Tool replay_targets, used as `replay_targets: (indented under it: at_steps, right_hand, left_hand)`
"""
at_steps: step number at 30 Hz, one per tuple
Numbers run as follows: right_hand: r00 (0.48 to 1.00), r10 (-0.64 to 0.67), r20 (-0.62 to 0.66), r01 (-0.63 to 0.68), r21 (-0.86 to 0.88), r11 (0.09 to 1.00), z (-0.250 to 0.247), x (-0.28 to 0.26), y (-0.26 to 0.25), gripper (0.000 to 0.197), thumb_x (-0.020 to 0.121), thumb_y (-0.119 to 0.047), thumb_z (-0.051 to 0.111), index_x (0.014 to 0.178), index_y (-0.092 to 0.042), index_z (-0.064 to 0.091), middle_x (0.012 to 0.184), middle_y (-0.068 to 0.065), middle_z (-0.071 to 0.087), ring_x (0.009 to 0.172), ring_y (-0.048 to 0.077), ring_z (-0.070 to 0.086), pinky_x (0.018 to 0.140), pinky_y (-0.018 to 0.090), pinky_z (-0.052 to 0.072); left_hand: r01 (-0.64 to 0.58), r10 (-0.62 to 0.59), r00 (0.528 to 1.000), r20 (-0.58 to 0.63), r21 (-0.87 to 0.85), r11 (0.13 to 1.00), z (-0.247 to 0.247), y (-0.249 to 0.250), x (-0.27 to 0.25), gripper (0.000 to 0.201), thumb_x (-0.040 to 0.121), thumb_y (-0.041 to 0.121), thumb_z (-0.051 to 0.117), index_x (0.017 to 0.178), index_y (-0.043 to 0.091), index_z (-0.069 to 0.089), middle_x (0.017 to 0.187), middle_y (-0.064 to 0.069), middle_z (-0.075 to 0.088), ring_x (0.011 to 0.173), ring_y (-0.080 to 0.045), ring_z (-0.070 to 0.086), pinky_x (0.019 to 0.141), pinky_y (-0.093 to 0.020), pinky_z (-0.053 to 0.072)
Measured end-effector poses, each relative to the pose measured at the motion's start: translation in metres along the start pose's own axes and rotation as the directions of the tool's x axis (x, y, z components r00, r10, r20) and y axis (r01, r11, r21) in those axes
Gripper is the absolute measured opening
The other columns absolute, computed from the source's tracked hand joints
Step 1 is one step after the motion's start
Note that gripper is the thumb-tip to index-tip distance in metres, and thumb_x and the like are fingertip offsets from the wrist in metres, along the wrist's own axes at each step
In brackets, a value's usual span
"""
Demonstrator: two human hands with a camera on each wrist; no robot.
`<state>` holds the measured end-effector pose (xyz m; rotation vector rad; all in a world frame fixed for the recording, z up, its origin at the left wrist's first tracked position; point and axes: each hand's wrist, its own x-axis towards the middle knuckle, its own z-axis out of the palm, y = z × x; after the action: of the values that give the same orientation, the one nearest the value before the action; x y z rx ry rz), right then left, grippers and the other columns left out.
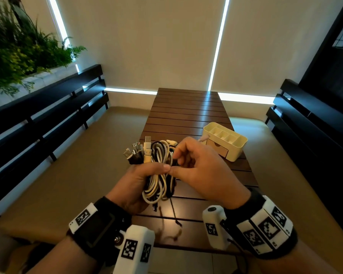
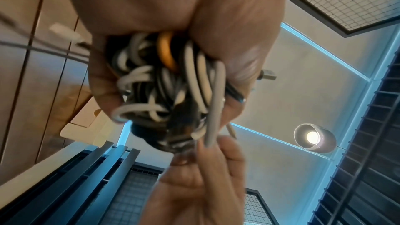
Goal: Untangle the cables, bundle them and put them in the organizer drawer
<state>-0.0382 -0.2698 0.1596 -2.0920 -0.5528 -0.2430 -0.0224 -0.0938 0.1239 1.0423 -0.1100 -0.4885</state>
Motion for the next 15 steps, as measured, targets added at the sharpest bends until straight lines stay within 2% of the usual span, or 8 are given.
replay_targets:
  at_steps: [3,6,8,11,13,15]
  right_hand:
    - [0.959,-0.268,-0.092,0.277,0.096,0.956,-0.002,-0.003,-0.007,0.022,0.085,0.002,0.070,0.092,-0.016,0.058,0.081,-0.006,0.056,0.073,0.013,0.057,0.065,0.021,0.050]
    - [0.923,-0.372,-0.099,0.381,0.107,0.918,-0.009,0.001,-0.009,0.019,0.086,0.010,0.063,0.099,-0.004,0.063,0.095,0.003,0.062,0.088,0.017,0.060,0.078,0.028,0.051]
    - [0.939,-0.336,-0.076,0.340,0.044,0.939,-0.017,0.006,-0.003,0.029,0.088,0.008,0.060,0.112,-0.007,0.064,0.112,0.002,0.064,0.108,0.013,0.060,0.092,0.026,0.049]
    - [0.981,-0.195,-0.022,0.194,-0.027,0.981,-0.032,0.015,0.017,0.038,0.094,-0.004,0.056,0.127,-0.024,0.059,0.135,-0.010,0.059,0.135,0.004,0.045,0.112,0.033,0.039]
    - [0.992,-0.118,0.044,0.121,-0.062,0.991,-0.038,0.020,0.030,0.039,0.100,-0.008,0.051,0.131,-0.030,0.058,0.143,-0.011,0.054,0.142,0.000,0.035,0.116,0.032,0.033]
    - [0.996,-0.040,0.085,0.043,-0.032,0.999,-0.042,0.021,0.037,0.040,0.103,-0.009,0.047,0.135,-0.031,0.057,0.143,-0.010,0.054,0.139,0.000,0.039,0.114,0.030,0.037]
  left_hand:
    - [0.007,-0.007,1.000,0.018,0.007,1.000,0.006,0.002,0.002,0.035,0.059,0.016,0.078,0.091,0.002,0.073,0.078,-0.020,0.066,0.061,-0.027,0.067,0.053,-0.033,0.056]
    - [0.000,-0.001,1.000,0.012,0.042,0.999,0.009,0.003,0.004,0.042,0.057,0.016,0.079,0.095,0.000,0.070,0.078,-0.021,0.066,0.060,-0.028,0.066,0.055,-0.034,0.056]
    - [0.021,-0.023,0.999,0.036,0.059,0.998,0.009,0.002,0.003,0.045,0.057,0.015,0.079,0.098,-0.001,0.070,0.083,-0.024,0.067,0.064,-0.030,0.068,0.056,-0.035,0.057]
    - [0.039,-0.052,0.990,0.135,0.097,0.994,0.010,0.004,-0.002,0.047,0.056,0.015,0.084,0.101,0.003,0.075,0.091,-0.024,0.069,0.073,-0.030,0.071,0.062,-0.037,0.060]
    - [0.038,-0.060,0.978,0.198,0.113,0.993,0.011,0.007,-0.004,0.049,0.056,0.017,0.088,0.102,0.006,0.075,0.092,-0.021,0.070,0.076,-0.029,0.071,0.066,-0.038,0.061]
    - [0.033,-0.060,0.969,0.238,0.114,0.993,0.012,0.010,-0.004,0.050,0.058,0.018,0.089,0.104,0.006,0.074,0.092,-0.020,0.070,0.079,-0.030,0.071,0.069,-0.041,0.061]
